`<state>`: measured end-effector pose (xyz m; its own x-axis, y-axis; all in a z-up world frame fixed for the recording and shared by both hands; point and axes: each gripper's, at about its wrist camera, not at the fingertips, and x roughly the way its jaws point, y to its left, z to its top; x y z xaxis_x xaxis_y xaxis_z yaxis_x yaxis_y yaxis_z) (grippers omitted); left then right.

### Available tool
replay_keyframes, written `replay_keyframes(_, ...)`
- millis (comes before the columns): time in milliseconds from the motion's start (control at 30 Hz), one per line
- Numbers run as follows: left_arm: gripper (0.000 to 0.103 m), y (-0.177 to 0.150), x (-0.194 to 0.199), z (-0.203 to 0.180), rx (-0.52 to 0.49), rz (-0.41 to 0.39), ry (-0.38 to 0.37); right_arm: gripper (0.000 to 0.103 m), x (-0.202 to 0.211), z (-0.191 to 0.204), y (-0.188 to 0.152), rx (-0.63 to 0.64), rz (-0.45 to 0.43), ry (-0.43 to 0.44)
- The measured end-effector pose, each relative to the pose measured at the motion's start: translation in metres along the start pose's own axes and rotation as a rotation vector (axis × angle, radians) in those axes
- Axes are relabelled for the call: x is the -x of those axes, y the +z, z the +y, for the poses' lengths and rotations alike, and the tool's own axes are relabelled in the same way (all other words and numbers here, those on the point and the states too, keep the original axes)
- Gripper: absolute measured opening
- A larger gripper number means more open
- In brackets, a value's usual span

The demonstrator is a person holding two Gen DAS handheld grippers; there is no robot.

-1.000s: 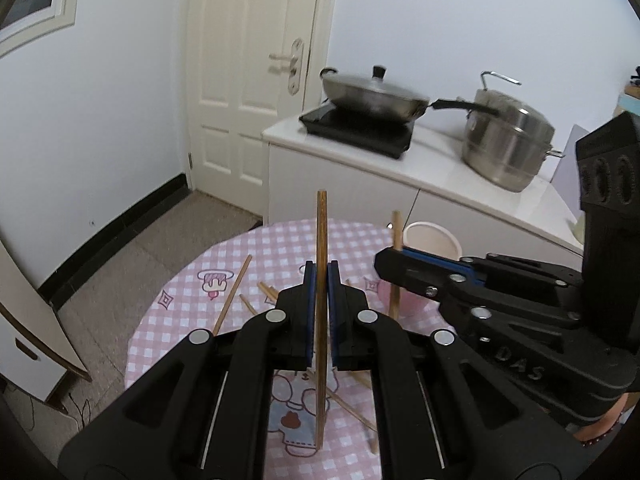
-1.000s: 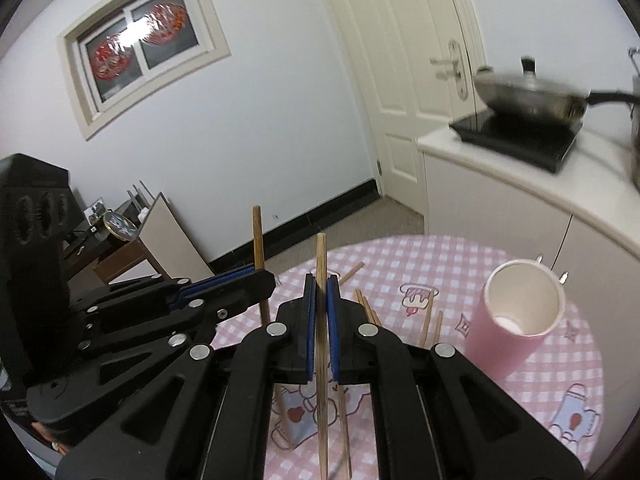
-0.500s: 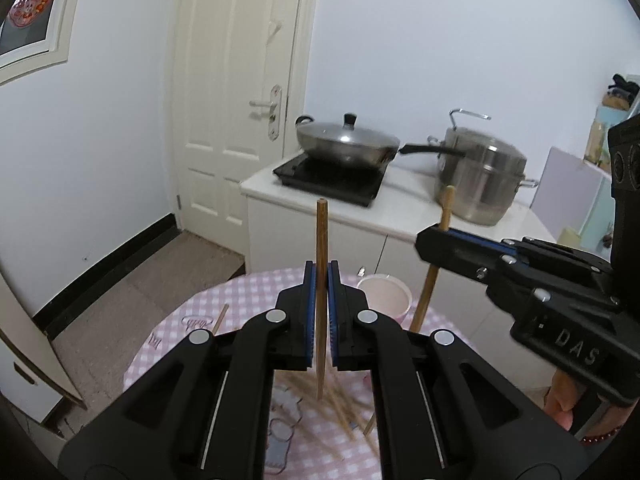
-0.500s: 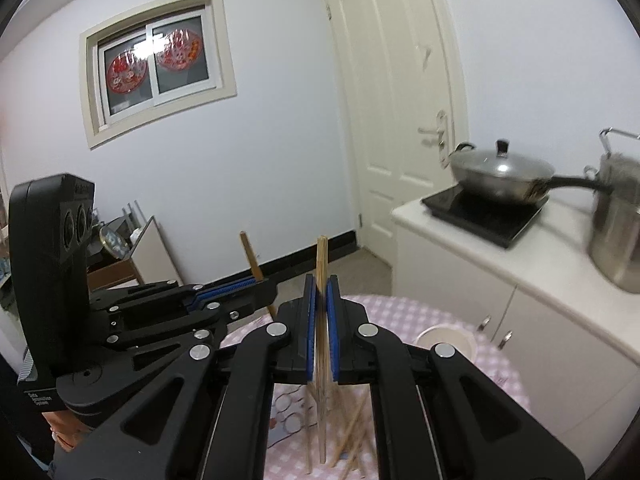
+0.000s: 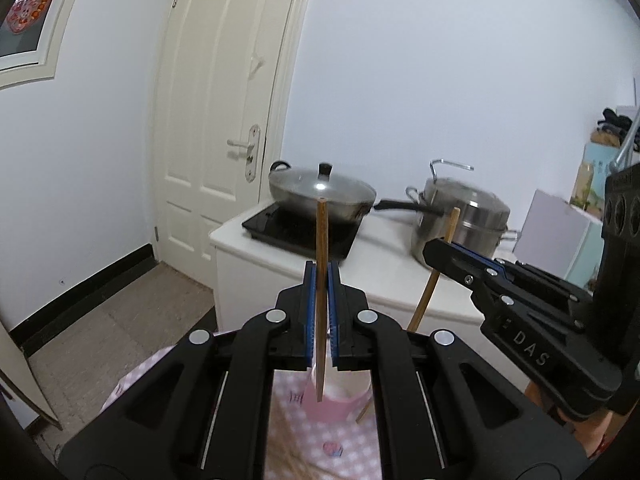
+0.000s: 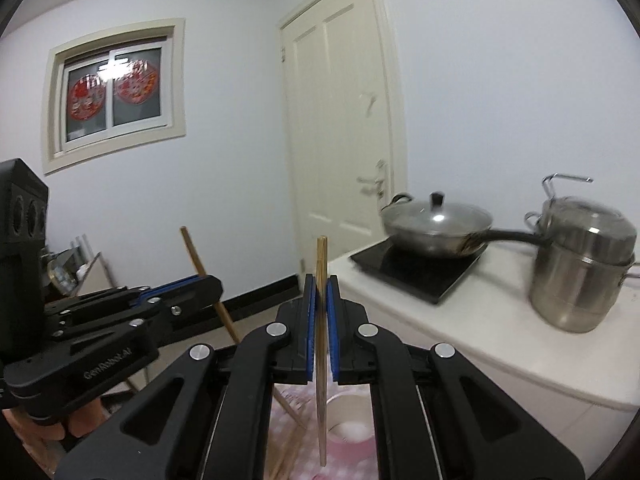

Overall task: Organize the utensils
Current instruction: 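Carry both upright chopsticks over the pink paper cup, then lower the chopsticks into the pink cup and open both tools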

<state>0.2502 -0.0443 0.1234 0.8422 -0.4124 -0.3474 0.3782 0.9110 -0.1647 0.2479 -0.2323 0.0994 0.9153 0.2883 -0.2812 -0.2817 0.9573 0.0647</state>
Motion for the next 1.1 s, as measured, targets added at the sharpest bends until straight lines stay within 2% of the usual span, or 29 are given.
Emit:
replay_keyframes(167, 0.006, 0.004, -0.026, -0.002, 0.037, -0.015, -0.012, 0.004, -0.009, -0.015, 0.006, -0.013, -0.053, -0.038)
replay_keyframes(333, 0.006, -0.011, -0.051, -0.006, 0.037, 0.005, -0.017, 0.004, -0.021, -0.027, -0.004, -0.015, -0.078, -0.073)
replay_keyframes(733, 0.006, -0.053, -0.094, 0.0, 0.023, 0.146, -0.011, 0.004, -0.055, -0.057, -0.054, -0.084, 0.04, -0.095)
replay_keyframes(1100, 0.006, -0.068, -0.095, 0.008, 0.009, 0.19, -0.015, 0.005, -0.052, -0.062, -0.073, -0.114, 0.095, -0.094)
